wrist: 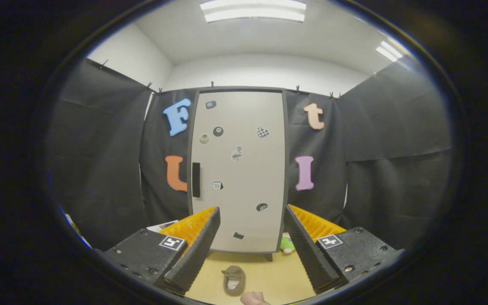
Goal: Open the shoe cabinet door, grab the shoes and put them into the shoe cabinet, then close the shoe cabinet door.
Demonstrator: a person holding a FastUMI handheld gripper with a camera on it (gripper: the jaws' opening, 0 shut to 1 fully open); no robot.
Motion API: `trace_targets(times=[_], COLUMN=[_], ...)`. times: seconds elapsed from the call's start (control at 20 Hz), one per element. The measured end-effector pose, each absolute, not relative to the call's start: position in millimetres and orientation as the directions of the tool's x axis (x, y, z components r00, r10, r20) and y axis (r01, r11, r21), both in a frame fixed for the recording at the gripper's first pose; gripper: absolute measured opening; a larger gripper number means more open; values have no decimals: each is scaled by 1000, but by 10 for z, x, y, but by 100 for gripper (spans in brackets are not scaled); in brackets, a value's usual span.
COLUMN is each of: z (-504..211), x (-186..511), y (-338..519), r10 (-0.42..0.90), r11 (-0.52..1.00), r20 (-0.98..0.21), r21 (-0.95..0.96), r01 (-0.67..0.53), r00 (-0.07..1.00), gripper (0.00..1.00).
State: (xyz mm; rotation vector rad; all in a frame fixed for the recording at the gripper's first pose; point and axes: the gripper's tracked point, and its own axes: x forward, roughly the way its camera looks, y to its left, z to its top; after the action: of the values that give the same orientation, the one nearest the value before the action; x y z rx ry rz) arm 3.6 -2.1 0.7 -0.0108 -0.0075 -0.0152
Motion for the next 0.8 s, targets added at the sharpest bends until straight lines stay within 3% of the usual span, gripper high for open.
trace_targets(times=[0.8], z=[-28], x=[1178], y=[351], r10=[54], r11=[998], r20=[-42], r21=[18], r01=[-53], r00=[998], gripper=[99])
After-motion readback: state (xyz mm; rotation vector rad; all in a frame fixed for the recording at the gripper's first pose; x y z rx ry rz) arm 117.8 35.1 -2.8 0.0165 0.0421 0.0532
